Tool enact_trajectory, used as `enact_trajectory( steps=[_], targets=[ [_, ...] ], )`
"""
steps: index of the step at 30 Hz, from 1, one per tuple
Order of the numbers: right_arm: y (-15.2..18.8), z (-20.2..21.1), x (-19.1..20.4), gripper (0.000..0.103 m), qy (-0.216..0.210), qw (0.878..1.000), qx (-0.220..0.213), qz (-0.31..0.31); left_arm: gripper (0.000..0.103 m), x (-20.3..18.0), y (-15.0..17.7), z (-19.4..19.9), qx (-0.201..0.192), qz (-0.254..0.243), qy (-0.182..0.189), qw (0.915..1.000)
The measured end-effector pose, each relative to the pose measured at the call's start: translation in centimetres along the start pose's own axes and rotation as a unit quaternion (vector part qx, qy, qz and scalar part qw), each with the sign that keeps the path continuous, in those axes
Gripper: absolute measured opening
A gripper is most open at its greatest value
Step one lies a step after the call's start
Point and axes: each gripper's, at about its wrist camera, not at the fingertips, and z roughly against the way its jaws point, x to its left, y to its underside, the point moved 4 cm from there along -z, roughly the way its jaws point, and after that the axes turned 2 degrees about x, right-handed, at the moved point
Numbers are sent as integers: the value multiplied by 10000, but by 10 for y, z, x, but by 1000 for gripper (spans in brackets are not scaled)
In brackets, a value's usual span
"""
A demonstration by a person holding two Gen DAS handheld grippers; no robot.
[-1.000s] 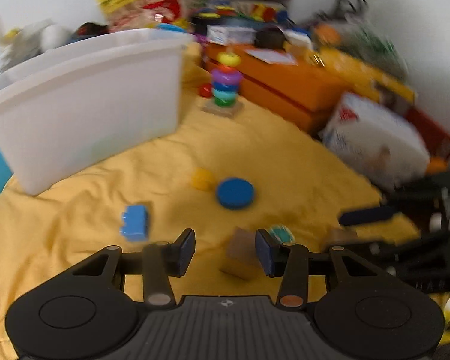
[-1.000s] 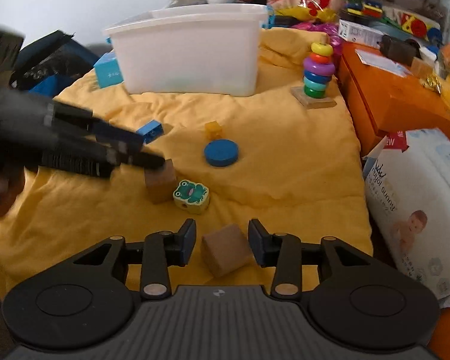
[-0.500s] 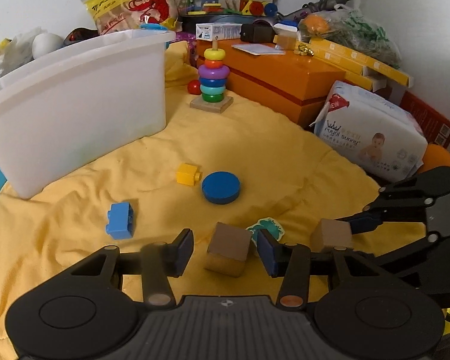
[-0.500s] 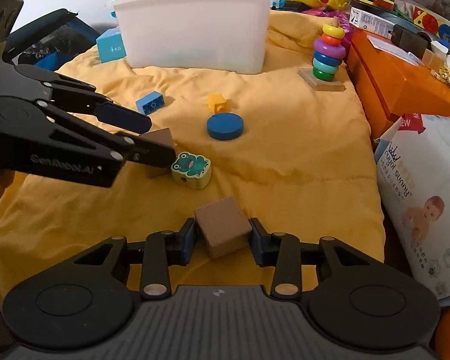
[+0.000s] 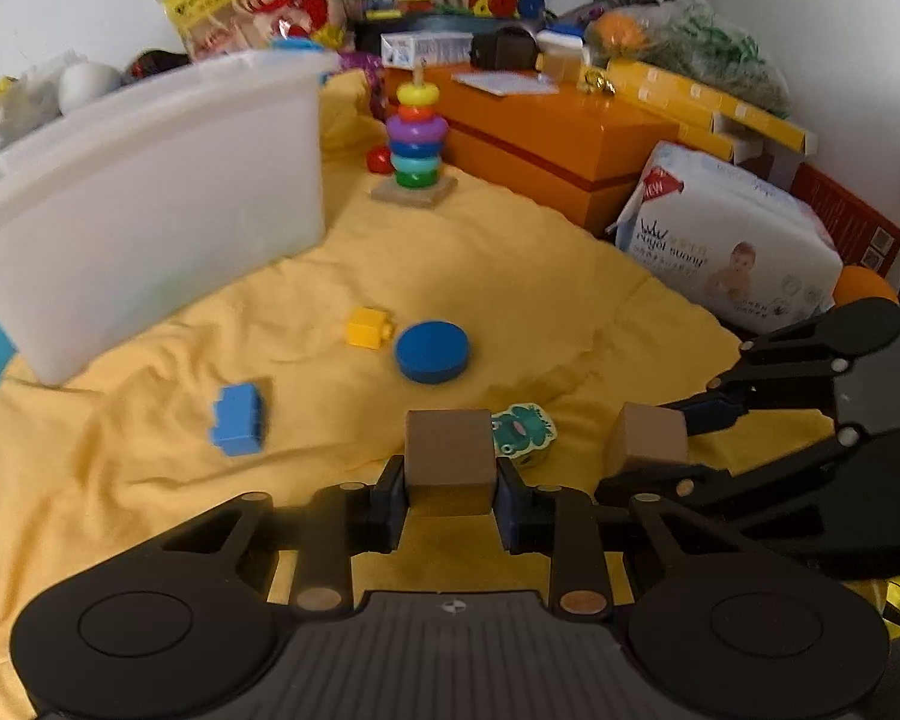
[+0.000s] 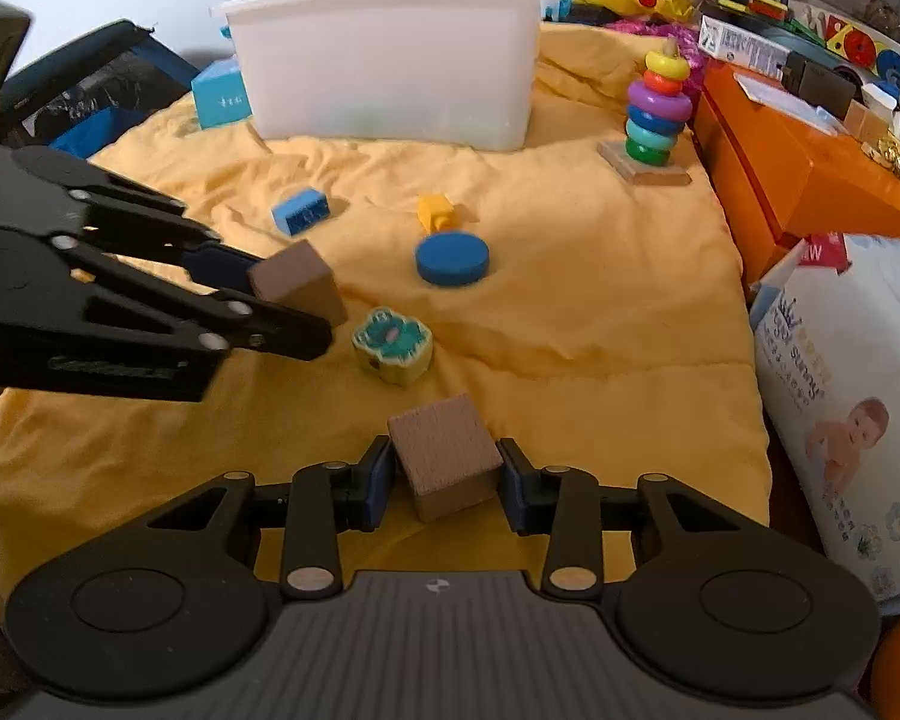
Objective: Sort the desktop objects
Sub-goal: 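Carry both wooden cubes over the white bin and open both tools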
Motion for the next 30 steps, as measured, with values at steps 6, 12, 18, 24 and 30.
enact_trajectory(
  steps=[6, 12, 18, 24, 30],
  targets=[
    [-20, 2, 13, 40, -194, 9996, -139, 136, 33, 32, -5, 36, -358, 616, -211, 9972],
    [-50, -4, 20, 40, -406, 9983, -371, 185, 33, 83, -17, 50, -676, 1361, -601, 9866],
    [-118, 2, 23, 40, -384, 9919, -1060, 579, 33, 129, -60, 74, -1254, 1378, -1080, 9765],
    [-206, 15, 17, 40, -64, 9788, -1945, 637, 33, 168, -116, 95, -1852, 1410, -1561, 9599],
    [-271, 3, 13, 40, 99, 9768, -2123, 253, 33, 199, -163, 82, -1961, 1488, -2020, 9479]
  ],
)
